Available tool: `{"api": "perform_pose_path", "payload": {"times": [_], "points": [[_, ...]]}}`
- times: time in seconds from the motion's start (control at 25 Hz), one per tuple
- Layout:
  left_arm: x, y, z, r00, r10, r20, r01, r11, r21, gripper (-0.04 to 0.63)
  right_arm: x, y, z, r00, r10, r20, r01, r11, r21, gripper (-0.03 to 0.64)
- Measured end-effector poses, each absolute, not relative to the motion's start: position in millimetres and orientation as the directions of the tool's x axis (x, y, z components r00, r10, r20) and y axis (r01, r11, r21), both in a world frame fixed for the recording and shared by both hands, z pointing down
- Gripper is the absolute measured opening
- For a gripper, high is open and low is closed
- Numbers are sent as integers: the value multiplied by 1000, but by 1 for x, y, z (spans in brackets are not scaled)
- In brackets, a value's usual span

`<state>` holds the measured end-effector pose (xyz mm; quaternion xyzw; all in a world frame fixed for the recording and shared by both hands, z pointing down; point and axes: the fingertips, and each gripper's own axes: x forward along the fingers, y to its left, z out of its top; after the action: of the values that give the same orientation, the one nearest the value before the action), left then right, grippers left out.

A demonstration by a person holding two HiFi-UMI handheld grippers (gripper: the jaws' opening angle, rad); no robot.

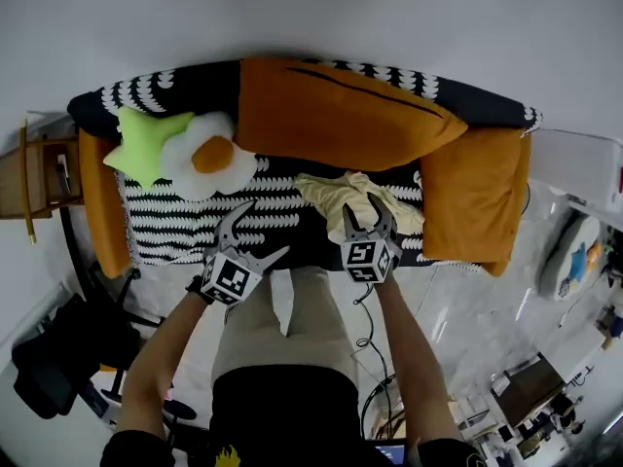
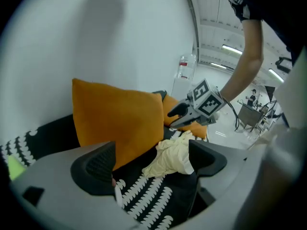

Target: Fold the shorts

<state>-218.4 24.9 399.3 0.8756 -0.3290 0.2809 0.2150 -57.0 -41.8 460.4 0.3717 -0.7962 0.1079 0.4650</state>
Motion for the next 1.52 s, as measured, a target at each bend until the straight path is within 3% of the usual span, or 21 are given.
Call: {"api": "perform_pose_path", "payload": {"times": [0.2, 0.4, 0.44, 0.48, 0.68, 0.84, 1.0, 1.12, 1.2, 1.36, 1.52], "points": [[-211, -2, 484, 615, -460, 640, -733, -633, 250, 482, -54, -57, 591, -240, -401, 884, -671, 727, 148, 204], [-196, -21, 542, 640, -474, 604, -738, -598, 313, 482, -35, -69, 699, -73, -344, 936, -620, 751, 227, 174], [-192, -20, 554, 641, -463, 612, -733, -607, 308, 482, -28, -69, 707, -33, -357, 934, -604, 751, 266, 126], [-189, -19, 564, 643, -452, 618, -726, -615, 306, 482, -22, -69, 707, -10, -384, 923, -613, 732, 298, 63], [-165, -5, 590, 651, -377, 659, -692, -651, 311, 482, 20, -36, 627, -90, -531, 843, -829, 509, 232, 49], [-132, -6, 585, 655, -324, 683, -647, -708, 284, 482, 82, 32, 593, -107, -512, 852, -880, 448, 159, 49], [-94, -6, 595, 683, -236, 691, -565, -770, 296, 482, 134, 111, 619, -83, -435, 897, -902, 415, 118, 17], [-66, 0, 610, 691, -178, 700, -515, -801, 305, 482, 148, 139, 639, -93, -395, 914, -892, 441, 99, 17], [-45, -3, 614, 688, -145, 711, -483, -823, 299, 482, 157, 138, 635, -81, -411, 908, -918, 385, 92, 18], [-13, -20, 618, 664, -128, 737, -470, -838, 278, 480, 151, 92, 607, -91, -515, 852, -964, 260, 54, 131], [-10, -39, 618, 651, -131, 747, -475, -838, 267, 481, 111, 24, 578, -84, -638, 765, -974, 216, 73, 173]]}}
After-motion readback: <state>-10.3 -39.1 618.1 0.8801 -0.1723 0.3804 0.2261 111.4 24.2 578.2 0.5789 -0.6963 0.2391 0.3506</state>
